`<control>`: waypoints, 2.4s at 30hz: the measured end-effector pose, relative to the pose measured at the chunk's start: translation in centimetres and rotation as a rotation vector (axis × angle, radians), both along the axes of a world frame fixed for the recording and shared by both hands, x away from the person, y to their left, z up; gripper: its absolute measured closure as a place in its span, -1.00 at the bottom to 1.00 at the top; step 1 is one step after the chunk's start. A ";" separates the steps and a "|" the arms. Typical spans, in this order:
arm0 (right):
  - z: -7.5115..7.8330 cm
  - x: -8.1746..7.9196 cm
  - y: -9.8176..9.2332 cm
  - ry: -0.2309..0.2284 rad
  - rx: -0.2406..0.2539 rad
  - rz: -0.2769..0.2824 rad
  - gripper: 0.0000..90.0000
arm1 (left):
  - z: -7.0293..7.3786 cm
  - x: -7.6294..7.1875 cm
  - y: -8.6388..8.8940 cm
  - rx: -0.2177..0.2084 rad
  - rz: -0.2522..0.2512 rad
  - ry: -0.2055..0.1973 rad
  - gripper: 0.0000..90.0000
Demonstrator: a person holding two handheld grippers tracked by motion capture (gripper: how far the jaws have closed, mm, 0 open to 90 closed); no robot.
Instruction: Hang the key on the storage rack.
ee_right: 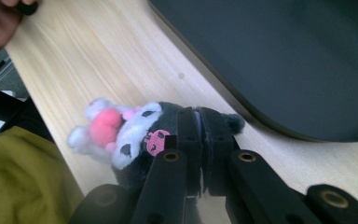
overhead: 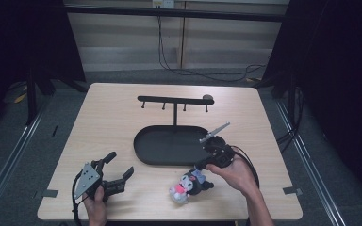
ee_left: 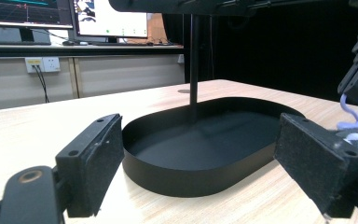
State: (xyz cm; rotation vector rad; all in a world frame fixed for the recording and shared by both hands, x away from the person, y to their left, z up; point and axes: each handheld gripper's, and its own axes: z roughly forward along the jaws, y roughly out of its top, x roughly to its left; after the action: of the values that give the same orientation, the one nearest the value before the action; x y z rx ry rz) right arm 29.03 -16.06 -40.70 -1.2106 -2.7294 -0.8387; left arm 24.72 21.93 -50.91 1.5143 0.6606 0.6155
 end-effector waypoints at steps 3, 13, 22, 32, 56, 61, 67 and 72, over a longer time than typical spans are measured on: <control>0.7 0.1 0.1 0.003 -0.001 0.018 0.94 | 0.0 0.0 0.0 -0.001 -0.001 0.001 -0.66; 2.3 0.3 0.9 0.028 -0.025 0.085 0.94 | 0.0 0.0 0.0 -0.001 0.000 0.000 -0.66; 4.4 0.8 1.4 0.029 -0.054 0.106 0.94 | 0.0 0.0 0.0 -0.001 0.000 0.000 -0.66; 7.0 1.3 1.3 -0.003 -0.058 0.128 0.94 | 0.0 0.0 0.0 0.000 0.000 0.000 -0.66; 12.0 3.7 1.4 -0.049 -0.055 0.160 0.94 | 0.0 0.0 0.0 0.000 -0.001 -0.001 -0.66; 12.4 4.1 1.7 -0.054 -0.051 0.172 0.95 | 0.0 0.0 0.0 0.001 0.000 -0.001 -0.66; 13.1 4.7 2.4 -0.059 -0.046 0.182 0.94 | 0.0 0.0 0.0 0.000 0.000 -0.001 -0.66; 13.3 5.0 2.7 -0.054 -0.044 0.186 0.94 | 0.0 0.0 0.0 0.000 -0.001 0.001 -0.66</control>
State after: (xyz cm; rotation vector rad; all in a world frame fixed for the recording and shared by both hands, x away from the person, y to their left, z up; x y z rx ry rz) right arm 34.01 -13.36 -27.38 -0.9338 -2.8622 -0.8051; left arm 24.73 21.93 -50.91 1.5144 0.6604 0.6140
